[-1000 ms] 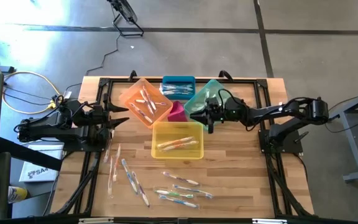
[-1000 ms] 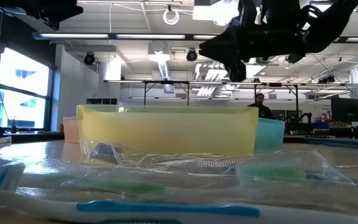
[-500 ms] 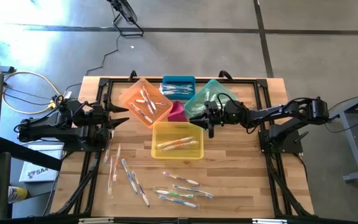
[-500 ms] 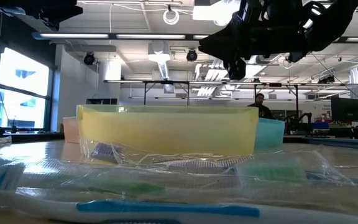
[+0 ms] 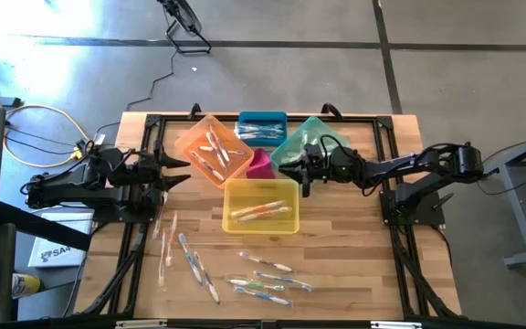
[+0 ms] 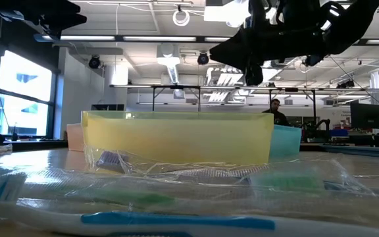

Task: Pick & Place Toothbrushes
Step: Put the purple toothbrush into the orange bin

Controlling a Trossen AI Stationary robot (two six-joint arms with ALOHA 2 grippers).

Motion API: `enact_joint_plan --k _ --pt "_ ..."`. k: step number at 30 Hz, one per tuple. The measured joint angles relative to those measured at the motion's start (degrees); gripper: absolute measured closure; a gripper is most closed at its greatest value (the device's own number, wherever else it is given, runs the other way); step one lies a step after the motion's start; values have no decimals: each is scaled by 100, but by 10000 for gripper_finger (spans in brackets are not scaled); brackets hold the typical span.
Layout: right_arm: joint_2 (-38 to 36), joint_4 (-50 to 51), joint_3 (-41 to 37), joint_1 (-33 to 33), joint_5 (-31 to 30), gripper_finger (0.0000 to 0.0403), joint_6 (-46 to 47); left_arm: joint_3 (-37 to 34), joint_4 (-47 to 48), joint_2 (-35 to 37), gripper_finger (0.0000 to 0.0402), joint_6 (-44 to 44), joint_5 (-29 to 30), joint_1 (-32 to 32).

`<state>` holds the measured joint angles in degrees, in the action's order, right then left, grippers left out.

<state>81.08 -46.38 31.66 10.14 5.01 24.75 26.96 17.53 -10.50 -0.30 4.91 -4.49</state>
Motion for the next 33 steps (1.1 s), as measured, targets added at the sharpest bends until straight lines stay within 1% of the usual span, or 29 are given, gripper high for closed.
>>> enact_joint_plan --k 3,6,8,11,14,16,21,26,28,33 --pt "0 22 50 -136 -188 354 -172 -1 14 0 238 0 0 0" --pt "0 419 370 -484 -483 380 -585 0 22 0 238 0 0 0" --pt "0 1143 759 -748 -837 395 -876 -1 23 0 238 0 0 1" --pt "2 2668 1527 -1146 -1499 400 -1195 -2 23 0 238 0 2 0" --pt "2 4129 2255 -1516 -2153 400 -1232 -1 21 0 238 0 2 1" --pt "2 4635 2555 -1743 -2416 401 -1148 0 23 0 238 0 2 2" --pt "2 4773 2925 -2340 -2731 401 -1108 -1 25 0 238 -2 2 1" --pt "2 4799 2962 -2887 -3425 401 -713 0 116 -2 238 -4 2 1" --pt "24 4788 2966 -3061 -3612 401 -553 0 168 -2 238 -4 2 1" --pt "339 4757 2970 -3314 -3659 401 -89 -2 245 -2 238 -8 2 0"
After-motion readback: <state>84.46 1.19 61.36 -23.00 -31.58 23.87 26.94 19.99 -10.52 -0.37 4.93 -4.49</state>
